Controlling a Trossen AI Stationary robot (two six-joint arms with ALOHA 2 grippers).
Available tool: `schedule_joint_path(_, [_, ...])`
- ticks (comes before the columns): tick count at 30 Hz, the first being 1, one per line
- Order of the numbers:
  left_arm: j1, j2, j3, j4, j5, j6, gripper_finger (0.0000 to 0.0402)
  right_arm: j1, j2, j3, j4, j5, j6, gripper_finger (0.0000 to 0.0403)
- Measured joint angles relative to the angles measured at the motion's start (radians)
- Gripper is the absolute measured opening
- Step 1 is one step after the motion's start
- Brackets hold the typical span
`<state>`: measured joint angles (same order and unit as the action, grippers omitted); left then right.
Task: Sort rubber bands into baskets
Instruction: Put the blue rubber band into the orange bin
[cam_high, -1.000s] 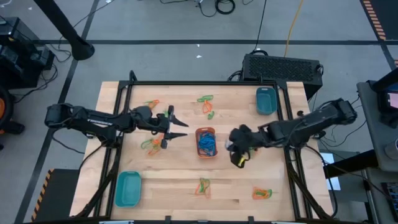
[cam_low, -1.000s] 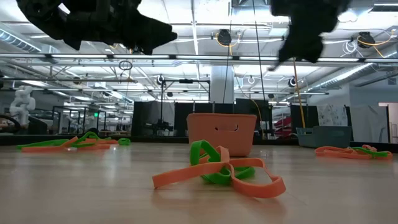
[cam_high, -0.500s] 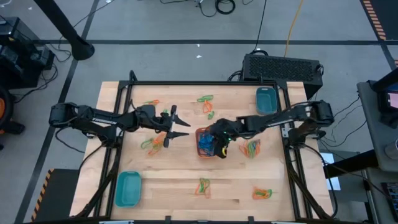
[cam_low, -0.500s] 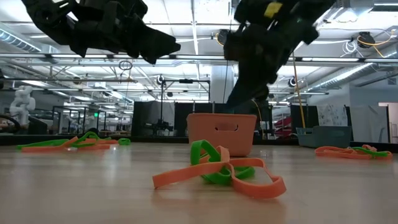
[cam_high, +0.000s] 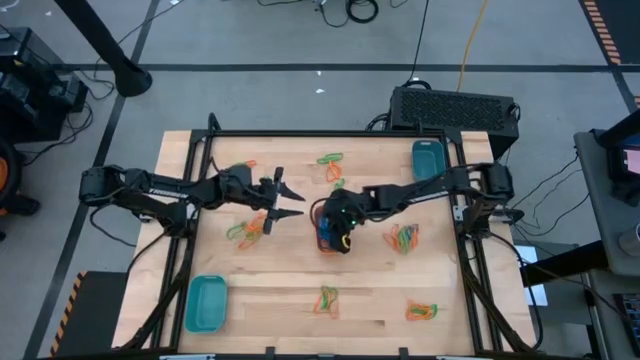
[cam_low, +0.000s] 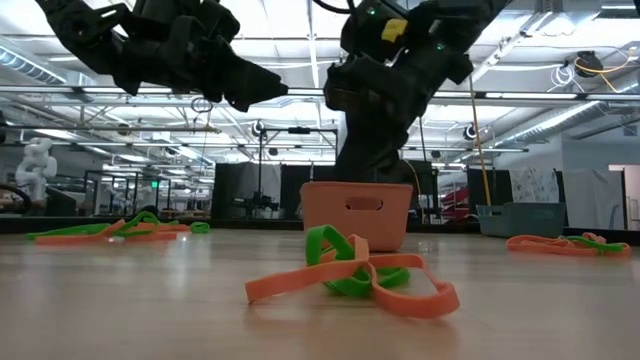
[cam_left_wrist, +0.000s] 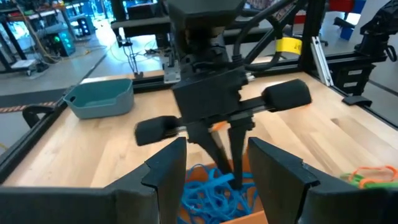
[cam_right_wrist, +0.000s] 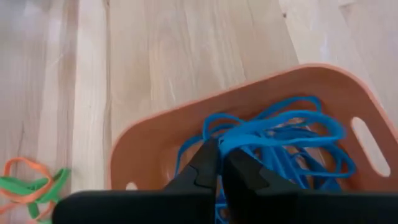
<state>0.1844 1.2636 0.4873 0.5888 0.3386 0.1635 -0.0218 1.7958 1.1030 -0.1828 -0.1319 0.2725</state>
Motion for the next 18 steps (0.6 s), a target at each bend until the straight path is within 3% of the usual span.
schedule_joint_path(14, [-0.001, 0.0, 0.0, 0.001, 0.0, 0.0, 0.018, -0.004, 0.003, 0.018, -0.032, 0.0, 0.002, 0.0119])
schedule_joint_path(18, [-0.001, 0.0, 0.0, 0.001, -0.001, 0.0, 0.018, -0.004, 0.003, 0.018, -0.034, -0.042, 0.003, 0.014])
